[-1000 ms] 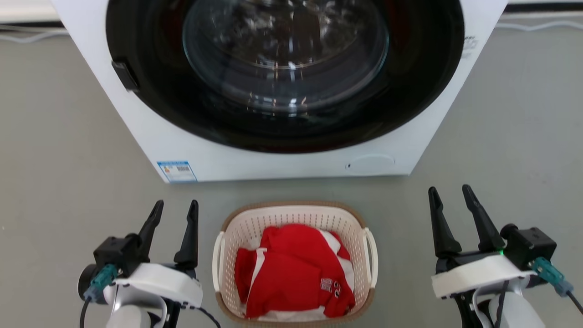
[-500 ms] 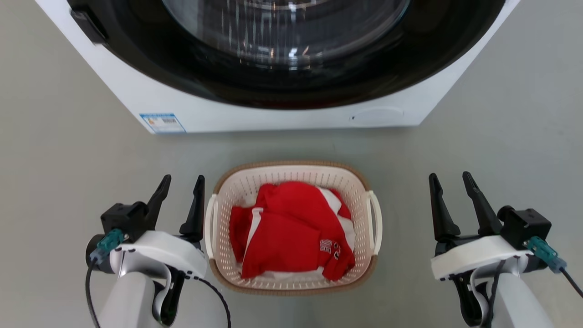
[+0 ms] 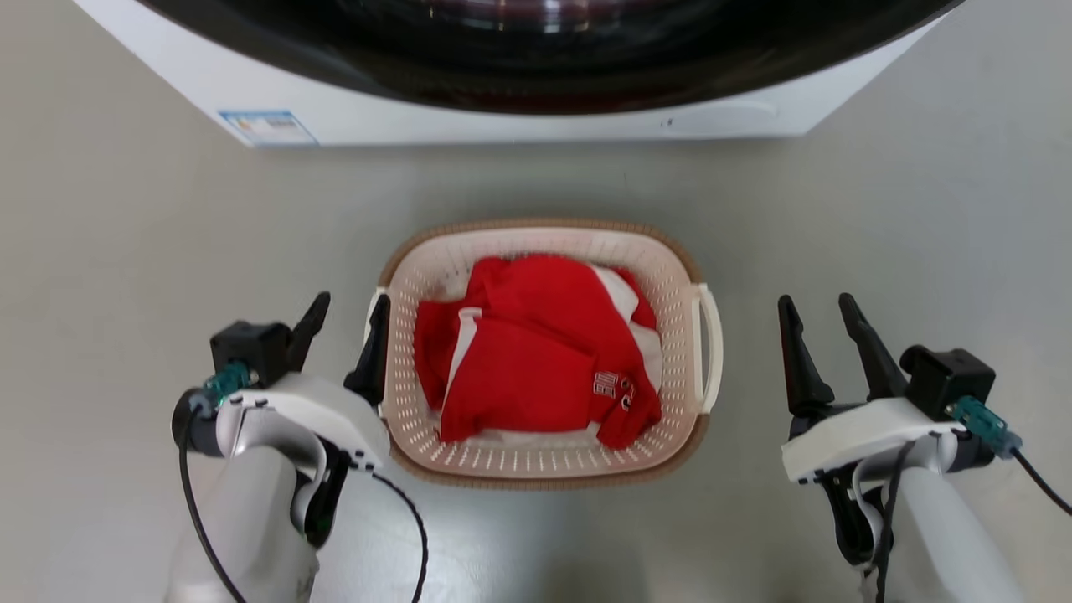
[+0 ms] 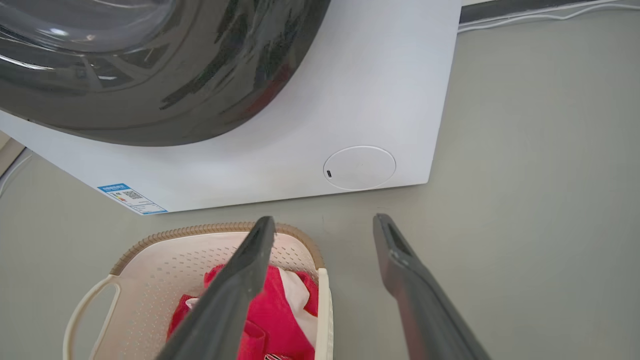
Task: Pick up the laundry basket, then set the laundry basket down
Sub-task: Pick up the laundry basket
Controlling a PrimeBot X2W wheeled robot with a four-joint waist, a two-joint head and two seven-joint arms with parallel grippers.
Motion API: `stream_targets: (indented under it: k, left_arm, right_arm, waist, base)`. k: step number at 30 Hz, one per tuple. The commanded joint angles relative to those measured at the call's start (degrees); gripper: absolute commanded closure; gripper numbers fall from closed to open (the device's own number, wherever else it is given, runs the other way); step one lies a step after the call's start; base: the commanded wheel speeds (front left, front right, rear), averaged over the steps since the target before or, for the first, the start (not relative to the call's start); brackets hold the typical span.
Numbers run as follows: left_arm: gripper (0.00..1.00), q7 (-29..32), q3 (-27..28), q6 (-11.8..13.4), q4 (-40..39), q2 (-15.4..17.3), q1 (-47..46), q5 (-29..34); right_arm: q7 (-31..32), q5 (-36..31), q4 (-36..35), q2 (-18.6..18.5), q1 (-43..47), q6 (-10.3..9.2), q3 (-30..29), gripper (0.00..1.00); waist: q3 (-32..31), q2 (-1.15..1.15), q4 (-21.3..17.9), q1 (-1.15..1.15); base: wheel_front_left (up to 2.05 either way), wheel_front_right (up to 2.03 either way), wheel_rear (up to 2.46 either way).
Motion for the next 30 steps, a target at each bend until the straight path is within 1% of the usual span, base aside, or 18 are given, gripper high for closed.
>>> stream_targets:
  k: [1, 10, 15, 19, 24, 30]
  left_arm:
    - [0.00, -0.34, 0.83, -0.34, 0.44, 1.62, -2.12, -1.25]
    - [0.00, -0.34, -1.32, -0.34, 7.43, 2.59, -8.92, -3.38]
    - [0.00, -0.34, -3.02, -0.34, 10.64, 2.43, -12.37, -4.60]
    - [0.00, -0.34, -3.85, -0.34, 12.50, 2.31, -14.28, -5.46]
    - [0.00, -0.34, -6.24, -0.34, 15.51, 2.03, -16.82, -7.17]
    - [0.00, -0.34, -8.86, -0.34, 18.10, 1.21, -18.79, -9.30]
  right_arm:
    - [-0.54, 0.56, 0.39, 0.24, -0.75, 0.40, 1.73, 0.00]
    - [-0.54, 0.79, 5.00, 0.45, -6.20, 0.40, 3.02, 0.00]
    - [-0.54, 0.54, 8.02, 0.47, -9.09, 0.40, 4.14, 0.00]
    - [-0.54, 0.41, 9.96, 0.47, -10.76, 0.40, 4.83, 0.00]
    - [-0.54, 0.79, 12.26, 0.48, -13.46, 0.40, 5.69, 0.00]
    - [-0.54, 2.16, 15.54, 0.46, -15.69, 0.40, 6.65, 0.00]
  waist:
    - [3.18, 0.00, 0.45, 0.00]
    - [11.61, 0.00, 1.55, 0.00]
    - [15.74, 0.00, 1.91, 0.00]
    - [17.89, 0.00, 2.25, 0.00]
    - [20.53, 0.00, 2.59, 0.00]
    - [21.80, 0.00, 3.06, 0.00]
  base:
    - [0.00, 0.00, 0.00]
    - [0.00, 0.00, 0.00]
    - [0.00, 0.00, 0.00]
    - [0.00, 0.00, 0.00]
    - [0.00, 0.00, 0.00]
    - [0.00, 0.00, 0.00]
